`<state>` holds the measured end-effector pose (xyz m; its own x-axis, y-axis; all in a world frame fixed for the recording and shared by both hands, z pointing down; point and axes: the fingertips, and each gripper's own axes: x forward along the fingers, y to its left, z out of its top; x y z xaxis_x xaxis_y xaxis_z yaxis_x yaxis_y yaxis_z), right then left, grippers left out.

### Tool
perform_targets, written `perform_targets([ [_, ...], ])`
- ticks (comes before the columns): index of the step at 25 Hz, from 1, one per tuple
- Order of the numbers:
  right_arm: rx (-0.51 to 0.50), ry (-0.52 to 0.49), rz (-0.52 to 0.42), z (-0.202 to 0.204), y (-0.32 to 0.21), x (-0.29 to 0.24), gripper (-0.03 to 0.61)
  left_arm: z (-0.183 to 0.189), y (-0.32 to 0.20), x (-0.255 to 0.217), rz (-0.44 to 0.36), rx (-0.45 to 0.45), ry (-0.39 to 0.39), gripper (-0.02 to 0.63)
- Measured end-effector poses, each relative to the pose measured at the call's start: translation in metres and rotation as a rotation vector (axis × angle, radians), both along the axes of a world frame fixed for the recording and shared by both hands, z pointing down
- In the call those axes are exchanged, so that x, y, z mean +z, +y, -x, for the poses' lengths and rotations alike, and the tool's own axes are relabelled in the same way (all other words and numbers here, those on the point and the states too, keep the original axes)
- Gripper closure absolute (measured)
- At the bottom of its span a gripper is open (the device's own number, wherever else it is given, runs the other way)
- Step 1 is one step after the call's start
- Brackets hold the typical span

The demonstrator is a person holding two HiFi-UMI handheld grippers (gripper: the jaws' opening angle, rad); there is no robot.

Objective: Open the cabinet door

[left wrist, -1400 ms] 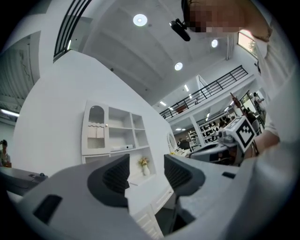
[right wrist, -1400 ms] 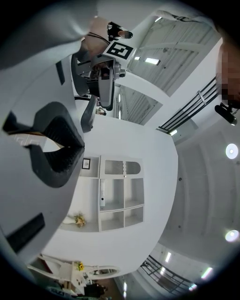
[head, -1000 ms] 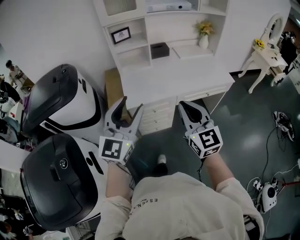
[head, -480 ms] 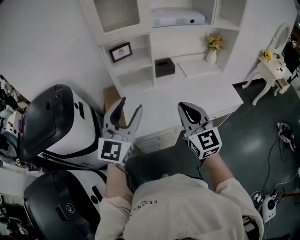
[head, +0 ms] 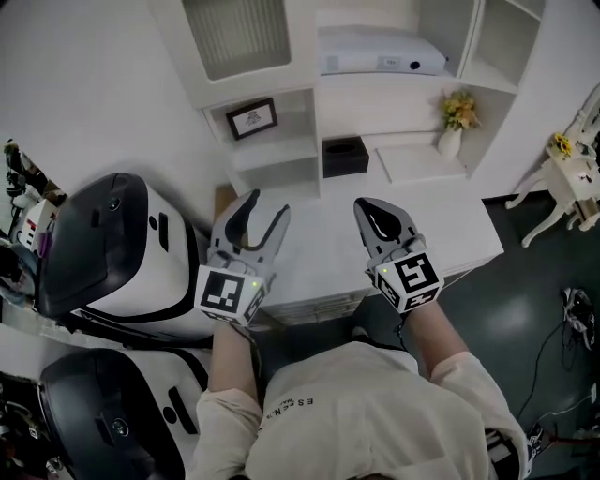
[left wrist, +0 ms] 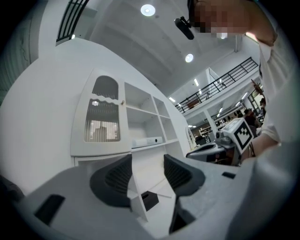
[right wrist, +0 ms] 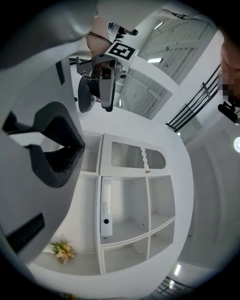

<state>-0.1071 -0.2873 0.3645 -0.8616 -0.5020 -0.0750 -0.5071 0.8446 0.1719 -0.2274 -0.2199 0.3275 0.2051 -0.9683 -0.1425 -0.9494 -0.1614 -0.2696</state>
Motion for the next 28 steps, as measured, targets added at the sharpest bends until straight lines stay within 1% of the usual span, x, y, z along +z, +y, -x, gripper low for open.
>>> perform_targets([
  [4, -0.074, 0.004, -0.014, 0.009, -0.043, -0.014, 0.563, -0.002, -0.038, -0.014, -0.004, -0.061, -0.023, 0.405],
  [7, -0.109, 0.003, -0.034, 0.013, -0.074, -0.028, 0.563, 0.001, -0.069, -0.028, -0.011, -0.116, -0.044, 0.405],
  [10, -0.133, 0.003, -0.054, 0.015, -0.1, -0.039, 0.563, 0.005, -0.098, -0.046, -0.031, -0.137, -0.048, 0.405],
  [16, -0.179, -0.022, -0.076, 0.022, -0.144, -0.063, 0.563, 0.012, -0.149, -0.112, -0.09, -0.162, -0.124, 0.405],
  [22, -0.21, -0.032, -0.103, 0.028, -0.176, -0.089, 0.563, 0.017, -0.191, -0.171, -0.157, -0.194, -0.2, 0.408],
  [28, -0.228, -0.054, -0.129, 0.033, -0.199, -0.112, 0.563, 0.022, -0.227, -0.231, -0.189, -0.236, -0.271, 0.413],
])
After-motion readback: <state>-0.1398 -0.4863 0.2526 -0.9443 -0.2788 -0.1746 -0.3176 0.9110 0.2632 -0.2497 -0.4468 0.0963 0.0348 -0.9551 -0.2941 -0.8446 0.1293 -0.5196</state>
